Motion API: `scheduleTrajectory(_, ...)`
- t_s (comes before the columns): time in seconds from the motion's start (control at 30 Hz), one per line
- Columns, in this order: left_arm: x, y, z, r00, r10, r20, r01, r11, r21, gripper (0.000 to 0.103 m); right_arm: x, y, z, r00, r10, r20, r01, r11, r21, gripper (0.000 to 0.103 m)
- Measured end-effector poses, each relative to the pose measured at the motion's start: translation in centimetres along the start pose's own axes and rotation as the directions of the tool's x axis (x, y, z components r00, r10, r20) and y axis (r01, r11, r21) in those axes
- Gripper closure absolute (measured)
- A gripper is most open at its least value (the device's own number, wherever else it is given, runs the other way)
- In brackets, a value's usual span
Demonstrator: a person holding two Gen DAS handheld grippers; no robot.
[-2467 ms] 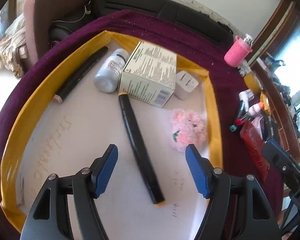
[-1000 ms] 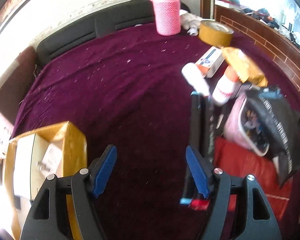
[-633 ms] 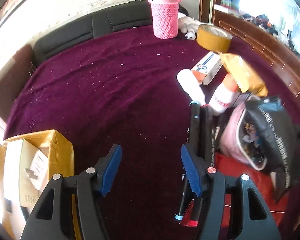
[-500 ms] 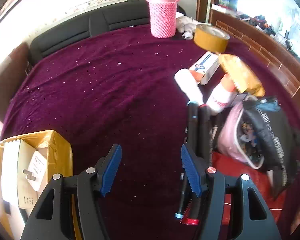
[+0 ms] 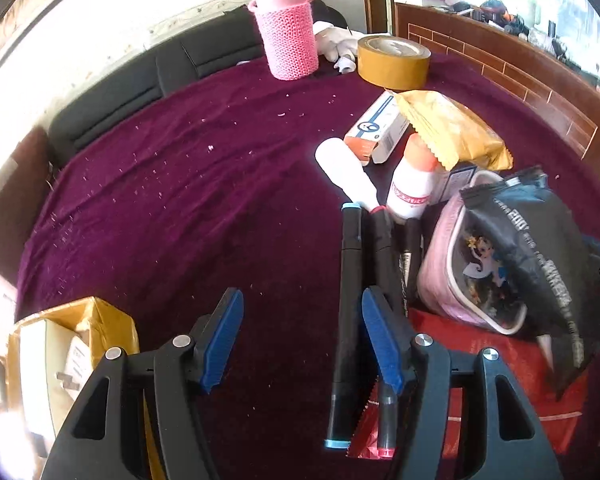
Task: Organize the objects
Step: 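Carry the black marker over the tray with the left tool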
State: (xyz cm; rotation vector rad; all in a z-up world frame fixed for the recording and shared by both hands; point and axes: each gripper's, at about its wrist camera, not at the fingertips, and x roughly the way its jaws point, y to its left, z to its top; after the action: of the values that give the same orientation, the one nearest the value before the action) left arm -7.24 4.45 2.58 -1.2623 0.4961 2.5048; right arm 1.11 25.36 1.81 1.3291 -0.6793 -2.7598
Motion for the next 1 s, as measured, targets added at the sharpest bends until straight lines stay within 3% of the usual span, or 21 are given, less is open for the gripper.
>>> scheduleTrajectory(0.13,0.8,0.3,0.0,0.999,0.026,-0.032,-0.026,1.000,-0.006,0.048,0.1,0.0,0.0,1.000,-0.007,0.002,0.007,1.000,0.000,0.032)
scheduleTrajectory(0.2,1.2,0.8,-0.3,0.999,0.017,-0.042,-0.018,1.000,-0.018,0.065,0.2,-0.1,0.0,1.000,-0.012,0.002,0.012,1.000,0.001,0.032)
scheduleTrajectory(0.23,1.0,0.8,-0.5,0.999,-0.011,-0.042,0.010,1.000,-0.022,0.084,0.2,-0.1,0.0,1.000,-0.015,0.002,0.015,1.000,0.002,0.032)
scheduleTrajectory(0.27,0.8,0.7,-0.6,0.999,-0.016,-0.051,0.015,1.000,-0.019,0.090,0.2,-0.1,0.0,1.000,-0.023,0.006,0.023,1.000,0.002,0.032)
scheduleTrajectory(0.33,0.0,0.2,-1.2,0.999,0.013,-0.049,-0.014,1.000,-0.016,0.090,0.1,0.0,0.1,0.999,-0.039,0.018,0.039,0.999,-0.007,0.032)
scheduleTrajectory(0.43,-2.4,1.2,-2.5,0.999,-0.034,-0.003,0.033,0.996,-0.086,0.090,-0.4,0.6,0.0,0.994,-0.085,0.064,0.088,0.995,-0.048,0.032)
scheduleTrajectory(0.57,-8.5,4.1,-5.1,0.989,-0.092,0.117,0.115,0.971,-0.208,0.090,-1.8,2.1,-0.4,0.975,-0.137,0.173,0.160,0.979,-0.126,0.032)
scheduleTrajectory(0.67,-13.8,7.0,-8.1,0.969,-0.109,0.223,0.174,0.938,-0.300,0.090,-2.6,3.7,-1.1,0.948,-0.184,0.260,0.238,0.952,-0.194,0.032)
scheduleTrajectory(0.8,-19.1,11.5,-13.2,0.933,-0.109,0.344,0.258,0.867,-0.425,0.090,-3.9,6.6,-2.5,0.905,-0.194,0.378,0.311,0.909,-0.278,0.032)
scheduleTrajectory(0.83,-19.6,12.4,-14.2,0.927,-0.102,0.360,0.265,0.858,-0.440,0.090,-4.1,7.3,-2.4,0.909,-0.184,0.373,0.301,0.910,-0.285,0.032)
scheduleTrajectory(0.87,-20.2,13.1,-15.1,0.924,-0.090,0.371,0.264,0.852,-0.451,0.090,-4.7,8.1,-2.2,0.930,-0.139,0.341,0.246,0.924,-0.293,0.032)
scheduleTrajectory(0.93,-20.7,14.6,-16.7,0.921,-0.063,0.385,0.255,0.843,-0.473,0.090,-5.3,9.9,-1.5,0.973,-0.003,0.232,0.075,0.949,-0.305,0.032)
scheduleTrajectory(0.97,-20.8,15.3,-17.6,0.918,-0.057,0.393,0.259,0.835,-0.485,0.090,-4.7,11.3,-0.7,0.989,0.084,0.120,-0.044,0.952,-0.303,0.031)
scheduleTrajectory(1.0,-20.9,15.7,-18.3,0.916,-0.054,0.399,0.264,0.829,-0.494,0.090,-4.0,12.2,-0.3,0.992,0.121,0.044,-0.102,0.949,-0.299,0.031)
